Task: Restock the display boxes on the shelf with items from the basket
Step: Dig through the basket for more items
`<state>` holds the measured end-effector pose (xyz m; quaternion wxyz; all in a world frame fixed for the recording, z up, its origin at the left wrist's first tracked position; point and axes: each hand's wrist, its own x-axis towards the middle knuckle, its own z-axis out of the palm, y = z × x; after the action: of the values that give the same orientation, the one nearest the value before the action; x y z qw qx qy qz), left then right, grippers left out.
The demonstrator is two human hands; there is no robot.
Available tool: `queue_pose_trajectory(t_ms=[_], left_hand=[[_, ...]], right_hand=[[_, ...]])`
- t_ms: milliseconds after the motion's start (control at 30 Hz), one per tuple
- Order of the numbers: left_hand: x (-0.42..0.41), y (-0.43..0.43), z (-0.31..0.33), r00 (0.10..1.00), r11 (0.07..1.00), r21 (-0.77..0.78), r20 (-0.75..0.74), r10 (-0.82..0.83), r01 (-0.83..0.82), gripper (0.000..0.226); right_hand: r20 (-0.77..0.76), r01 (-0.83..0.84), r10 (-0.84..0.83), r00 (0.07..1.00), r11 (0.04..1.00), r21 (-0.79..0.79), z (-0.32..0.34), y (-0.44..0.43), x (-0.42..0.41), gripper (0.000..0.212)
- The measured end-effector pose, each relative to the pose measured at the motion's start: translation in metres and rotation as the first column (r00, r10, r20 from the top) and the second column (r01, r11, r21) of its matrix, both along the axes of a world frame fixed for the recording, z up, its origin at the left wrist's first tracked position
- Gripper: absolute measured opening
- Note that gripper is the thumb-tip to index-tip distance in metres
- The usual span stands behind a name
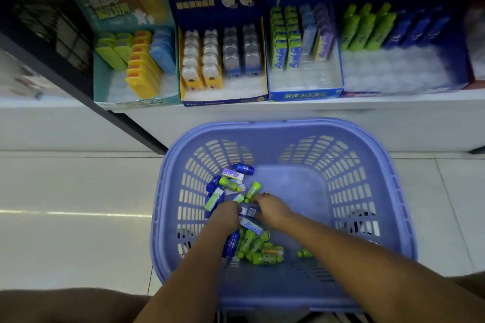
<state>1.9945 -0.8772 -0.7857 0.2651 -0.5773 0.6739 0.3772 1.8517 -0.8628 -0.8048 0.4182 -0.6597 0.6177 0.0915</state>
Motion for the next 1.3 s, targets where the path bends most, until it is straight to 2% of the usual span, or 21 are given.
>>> queue_pose_trajectory(t_ms=[100, 200, 300, 433, 533, 667, 767, 867, 1000, 1067, 1100, 1167, 1200, 1300], left_hand=[[0.003, -0.003, -0.001, 0.997, 0.995, -0.060, -0.024, 0.074, -0.075, 0.043], [0.010, -0.009, 0.001, 0.990, 0.982, -0.123, -0.012, 0.140, -0.141, 0.038], [0.012, -0.020, 0.006, 0.978, 0.958, -0.202, -0.087, 0.188, -0.202, 0.039], [-0.002, -0.042, 0.008, 0.967, 0.920, -0.328, -0.208, 0.150, -0.213, 0.048], [-0.015, -0.057, 0.003, 0.964, 0.919, -0.358, -0.255, 0.071, -0.162, 0.056], [-0.022, -0.066, -0.012, 0.996, 0.903, -0.428, -0.069, -0.051, 0.016, 0.061], [-0.027, -0.062, -0.020, 0.982, 0.853, -0.488, 0.133, -0.135, 0.184, 0.047], [-0.034, -0.054, -0.026, 0.973, 0.834, -0.510, 0.190, -0.128, 0.209, 0.039], [-0.037, -0.050, -0.035, 0.983, 0.874, -0.457, 0.156, -0.101, 0.162, 0.037], [-0.038, -0.051, -0.033, 1.000, 0.904, -0.427, 0.016, -0.010, 0.016, 0.035], [-0.041, -0.051, -0.026, 0.989, 0.921, -0.366, -0.112, 0.097, -0.131, 0.033], [-0.048, -0.052, -0.006, 0.881, 0.890, -0.211, -0.350, 0.318, -0.404, 0.020], [-0.052, -0.053, 0.006, 0.814, 0.862, -0.132, -0.425, 0.397, -0.489, 0.006], [-0.065, -0.060, 0.047, 0.572, 0.761, 0.183, -0.558, 0.601, -0.622, 0.027]], right_hand=[[-0.012, -0.007, 0.007, 1.000, 1.000, -0.002, -0.010, 0.003, 0.005, 0.038], [-0.030, 0.005, -0.003, 1.000, 0.998, 0.060, -0.013, 0.002, 0.004, 0.035], [-0.005, 0.020, -0.020, 1.000, 0.996, 0.092, -0.014, -0.003, -0.002, 0.036], [0.000, 0.102, -0.103, 0.995, 0.986, 0.134, -0.004, -0.023, -0.014, 0.039], [-0.031, 0.097, -0.092, 0.995, 0.965, 0.245, 0.009, -0.035, -0.030, 0.028], [0.045, 0.145, -0.167, 0.985, 0.941, 0.304, 0.022, -0.041, -0.046, 0.004], [0.098, 0.168, -0.205, 0.974, 0.940, 0.297, 0.032, -0.047, -0.052, 0.007], [0.211, 0.239, -0.337, 0.917, 0.892, 0.384, 0.042, -0.048, -0.061, 0.009], [0.351, 0.314, -0.538, 0.766, 0.790, 0.526, 0.061, -0.048, -0.075, 0.022], [0.415, 0.328, -0.612, 0.673, 0.750, 0.574, 0.071, -0.050, -0.084, 0.030], [0.449, 0.325, -0.639, 0.625, 0.736, 0.594, 0.077, -0.051, -0.087, 0.030], [0.519, 0.315, -0.668, 0.533, 0.726, 0.611, 0.089, -0.055, -0.094, 0.026], [0.554, 0.312, -0.670, 0.494, 0.732, 0.606, 0.097, -0.058, -0.097, 0.027], [0.653, 0.281, -0.617, 0.439, 0.784, 0.553, 0.123, -0.065, -0.105, 0.027]])
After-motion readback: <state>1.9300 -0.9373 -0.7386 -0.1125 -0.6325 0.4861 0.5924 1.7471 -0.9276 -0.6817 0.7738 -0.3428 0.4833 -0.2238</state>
